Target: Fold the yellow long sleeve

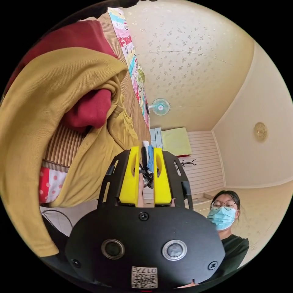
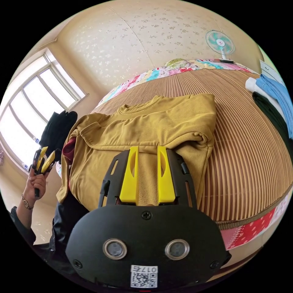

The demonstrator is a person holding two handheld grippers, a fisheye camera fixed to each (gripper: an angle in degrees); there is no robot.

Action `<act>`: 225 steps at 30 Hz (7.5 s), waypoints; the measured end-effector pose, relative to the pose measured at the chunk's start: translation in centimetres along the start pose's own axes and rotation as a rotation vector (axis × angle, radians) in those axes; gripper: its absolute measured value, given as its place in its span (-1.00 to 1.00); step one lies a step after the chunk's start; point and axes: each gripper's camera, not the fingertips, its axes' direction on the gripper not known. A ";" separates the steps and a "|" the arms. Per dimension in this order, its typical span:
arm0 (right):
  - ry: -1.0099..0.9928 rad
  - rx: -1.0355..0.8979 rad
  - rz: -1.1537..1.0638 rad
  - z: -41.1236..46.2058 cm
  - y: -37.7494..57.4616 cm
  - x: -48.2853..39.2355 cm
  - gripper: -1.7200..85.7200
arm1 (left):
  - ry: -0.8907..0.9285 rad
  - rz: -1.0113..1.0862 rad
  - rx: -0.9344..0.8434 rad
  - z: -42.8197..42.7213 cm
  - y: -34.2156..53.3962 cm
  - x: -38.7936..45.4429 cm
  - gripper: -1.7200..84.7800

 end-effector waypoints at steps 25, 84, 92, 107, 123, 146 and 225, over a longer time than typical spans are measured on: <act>-0.055 0.019 0.057 -0.9 -1.3 4.4 -0.79 | -0.982 0.313 -0.551 3.9 12.8 0.8 -0.89; -0.187 0.309 0.394 -11.9 1.5 19.2 -0.79 | -0.648 0.858 -0.592 54.7 4.4 -20.8 -0.88; -0.235 0.309 0.406 -12.6 2.1 20.2 -0.78 | -0.296 0.774 -0.500 46.9 4.7 -19.5 -0.97; -0.264 0.310 0.442 -12.5 2.4 20.3 -0.79 | -0.425 0.709 -0.501 46.3 3.7 -25.6 -0.97; -0.075 0.452 0.355 -14.7 1.8 13.8 -0.73 | -0.586 0.749 -0.325 29.7 10.5 -22.0 -0.78; 0.369 -0.088 0.163 -4.2 -2.3 -2.5 -0.79 | -1.234 0.513 -0.205 17.0 9.8 -25.3 -0.76; 0.455 -0.097 -0.124 0.8 -2.1 -8.1 -0.80 | -0.743 0.439 0.194 -14.3 32.8 1.8 -0.79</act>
